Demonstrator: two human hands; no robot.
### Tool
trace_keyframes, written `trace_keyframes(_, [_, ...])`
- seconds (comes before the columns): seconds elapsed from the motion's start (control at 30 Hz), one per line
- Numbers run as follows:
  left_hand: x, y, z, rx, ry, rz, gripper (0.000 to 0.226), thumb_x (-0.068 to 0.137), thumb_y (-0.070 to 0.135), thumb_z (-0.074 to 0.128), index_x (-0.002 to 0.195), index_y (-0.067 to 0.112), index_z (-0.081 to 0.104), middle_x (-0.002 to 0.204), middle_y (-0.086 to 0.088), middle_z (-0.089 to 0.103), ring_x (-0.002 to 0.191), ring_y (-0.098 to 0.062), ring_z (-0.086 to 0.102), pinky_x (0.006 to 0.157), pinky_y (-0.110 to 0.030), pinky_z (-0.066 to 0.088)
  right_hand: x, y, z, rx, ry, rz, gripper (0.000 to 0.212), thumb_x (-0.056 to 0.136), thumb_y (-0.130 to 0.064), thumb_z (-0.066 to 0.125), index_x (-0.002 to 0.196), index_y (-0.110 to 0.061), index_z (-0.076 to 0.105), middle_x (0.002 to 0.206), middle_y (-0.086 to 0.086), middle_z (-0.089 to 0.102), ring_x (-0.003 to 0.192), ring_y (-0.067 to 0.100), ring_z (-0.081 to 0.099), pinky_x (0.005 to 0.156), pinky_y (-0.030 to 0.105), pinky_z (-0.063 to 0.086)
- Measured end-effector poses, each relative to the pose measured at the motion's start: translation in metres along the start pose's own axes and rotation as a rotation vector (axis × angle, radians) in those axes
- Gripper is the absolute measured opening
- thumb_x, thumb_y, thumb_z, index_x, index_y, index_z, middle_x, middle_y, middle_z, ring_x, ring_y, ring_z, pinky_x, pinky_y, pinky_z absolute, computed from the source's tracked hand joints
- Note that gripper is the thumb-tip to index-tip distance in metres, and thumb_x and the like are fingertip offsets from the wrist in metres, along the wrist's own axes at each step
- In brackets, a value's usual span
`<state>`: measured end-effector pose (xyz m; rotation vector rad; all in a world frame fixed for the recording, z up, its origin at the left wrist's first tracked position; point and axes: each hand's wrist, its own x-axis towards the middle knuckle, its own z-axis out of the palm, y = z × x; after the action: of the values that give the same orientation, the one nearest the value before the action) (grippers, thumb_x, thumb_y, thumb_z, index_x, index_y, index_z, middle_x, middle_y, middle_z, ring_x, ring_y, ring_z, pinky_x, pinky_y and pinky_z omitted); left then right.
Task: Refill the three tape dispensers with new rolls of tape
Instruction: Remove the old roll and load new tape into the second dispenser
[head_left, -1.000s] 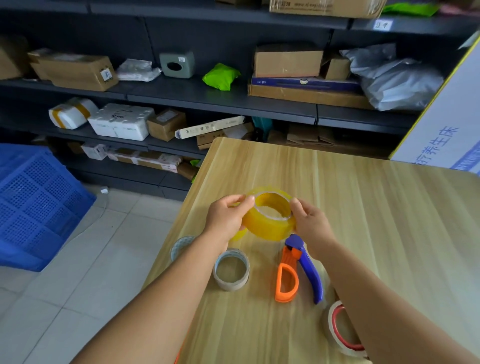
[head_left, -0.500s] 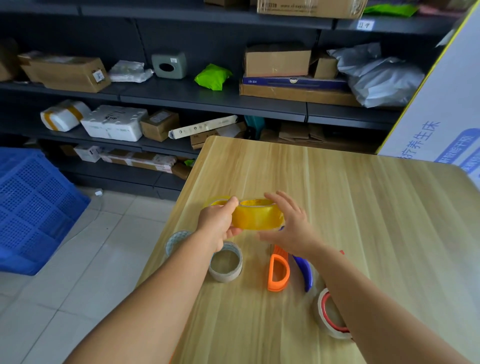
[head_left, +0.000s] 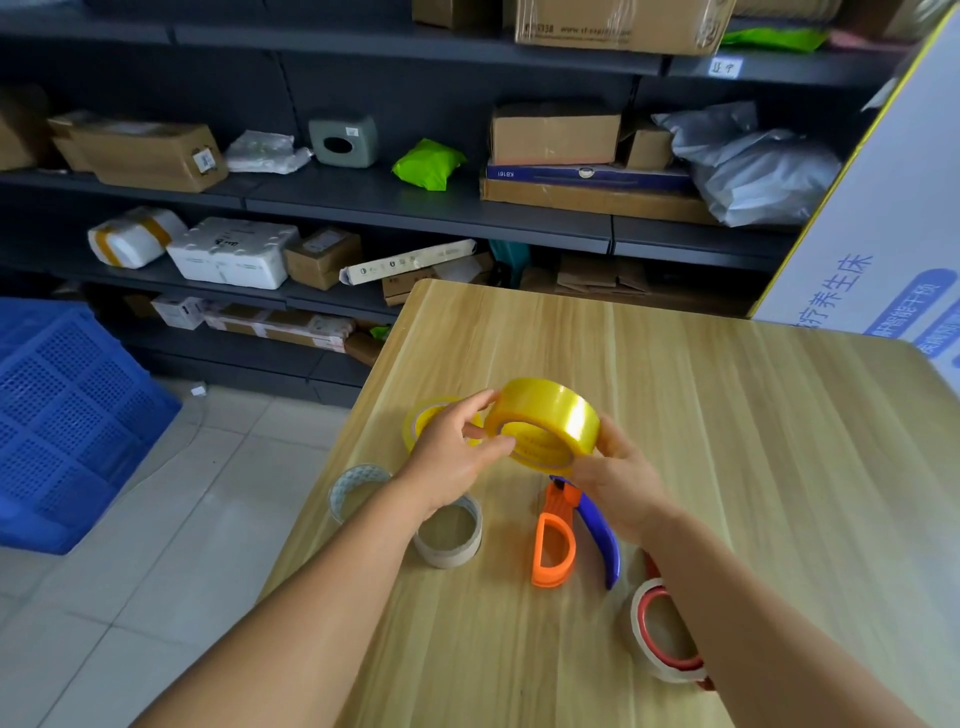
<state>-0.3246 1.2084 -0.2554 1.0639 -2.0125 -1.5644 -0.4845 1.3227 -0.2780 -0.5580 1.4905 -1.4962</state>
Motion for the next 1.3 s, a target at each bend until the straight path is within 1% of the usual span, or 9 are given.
trace_keyframes(0.13, [0.001, 0.000, -0.005, -0.034, -0.027, 0.004, 0.060, 0.081, 0.020, 0.072, 0.135, 0.033, 0.049, 0.132, 0.004, 0.052, 0.125, -0.017, 0.048, 0.105, -0.043, 0.042, 0.001, 0.000, -0.008, 0.115, -0.145, 0.036, 0.058, 0.052, 0.009, 0.053, 0.098, -0.022, 0.068, 0.091, 0.015, 0.059, 0.085, 0.033, 0.049, 0.073, 0.043, 0.039])
trace_keyframes(0.23, [0.000, 0.005, -0.005, -0.060, -0.007, 0.036, 0.053, 0.078, 0.018, 0.075, 0.125, 0.032, 0.056, 0.120, 0.004, 0.061, 0.114, -0.014, 0.055, 0.102, -0.041, 0.044, 0.000, -0.002, -0.008, 0.193, -0.196, 0.045, 0.063, 0.063, 0.020, 0.042, 0.112, -0.015, 0.060, 0.098, 0.013, 0.066, 0.091, 0.031, 0.063, 0.077, 0.043, 0.051])
trace_keyframes(0.3, [-0.001, 0.008, -0.002, -0.037, 0.037, 0.064, 0.050, 0.075, 0.019, 0.078, 0.119, 0.030, 0.058, 0.114, 0.004, 0.062, 0.108, -0.014, 0.057, 0.098, -0.041, 0.046, 0.001, -0.002, -0.006, 0.184, -0.165, 0.042, 0.065, 0.070, 0.025, 0.035, 0.115, -0.016, 0.057, 0.101, 0.012, 0.066, 0.093, 0.029, 0.064, 0.085, 0.049, 0.048])
trace_keyframes(0.5, [-0.002, 0.012, 0.010, 0.255, 0.133, 0.182, 0.053, 0.066, 0.031, 0.082, 0.114, 0.033, 0.061, 0.109, 0.010, 0.053, 0.109, -0.018, 0.049, 0.093, -0.041, 0.045, 0.002, -0.014, 0.007, -0.318, -0.066, -0.121, 0.064, 0.070, 0.009, 0.060, 0.110, -0.042, 0.056, 0.103, -0.002, 0.057, 0.084, 0.014, 0.057, 0.072, 0.031, 0.050])
trace_keyframes(0.57, [-0.002, 0.011, 0.010, 0.306, 0.140, 0.198, 0.054, 0.065, 0.034, 0.081, 0.116, 0.035, 0.060, 0.108, 0.011, 0.052, 0.112, -0.017, 0.045, 0.095, -0.040, 0.042, 0.002, -0.014, 0.008, -0.358, -0.060, -0.131, 0.063, 0.069, 0.008, 0.064, 0.106, -0.043, 0.057, 0.102, -0.005, 0.057, 0.085, 0.012, 0.057, 0.070, 0.028, 0.051])
trace_keyframes(0.7, [-0.003, 0.010, 0.005, 0.231, 0.094, 0.176, 0.058, 0.069, 0.030, 0.080, 0.123, 0.032, 0.058, 0.117, 0.012, 0.054, 0.115, -0.015, 0.047, 0.099, -0.039, 0.043, 0.002, -0.009, 0.005, -0.239, -0.026, -0.091, 0.062, 0.067, 0.016, 0.064, 0.108, -0.030, 0.060, 0.106, 0.013, 0.061, 0.088, 0.023, 0.059, 0.078, 0.046, 0.052])
trace_keyframes(0.87, [-0.003, 0.008, 0.001, 0.174, 0.013, 0.147, 0.055, 0.071, 0.025, 0.080, 0.122, 0.031, 0.060, 0.119, 0.010, 0.054, 0.115, -0.013, 0.052, 0.099, -0.032, 0.044, -0.001, -0.002, 0.003, -0.157, -0.034, -0.047, 0.062, 0.068, 0.019, 0.062, 0.109, -0.026, 0.060, 0.102, 0.016, 0.060, 0.087, 0.026, 0.058, 0.077, 0.044, 0.049])
trace_keyframes(1.03, [-0.005, 0.006, 0.001, 0.080, 0.020, 0.137, 0.039, 0.071, 0.020, 0.080, 0.095, 0.043, 0.061, 0.115, 0.009, 0.062, 0.110, -0.016, 0.058, 0.097, -0.035, 0.048, -0.002, 0.003, 0.001, -0.100, -0.032, -0.019, 0.061, 0.070, 0.021, 0.060, 0.116, -0.019, 0.057, 0.097, 0.015, 0.061, 0.085, 0.027, 0.059, 0.078, 0.046, 0.048])
trace_keyframes(1.3, [-0.001, 0.006, 0.003, 0.003, 0.068, 0.209, 0.025, 0.075, 0.007, 0.076, 0.079, 0.030, 0.068, 0.115, 0.001, 0.065, 0.106, -0.007, 0.061, 0.096, -0.020, 0.044, -0.003, 0.004, 0.001, 0.038, -0.032, 0.034, 0.057, 0.074, 0.019, 0.062, 0.119, -0.016, 0.057, 0.088, 0.010, 0.062, 0.081, 0.029, 0.060, 0.082, 0.051, 0.049])
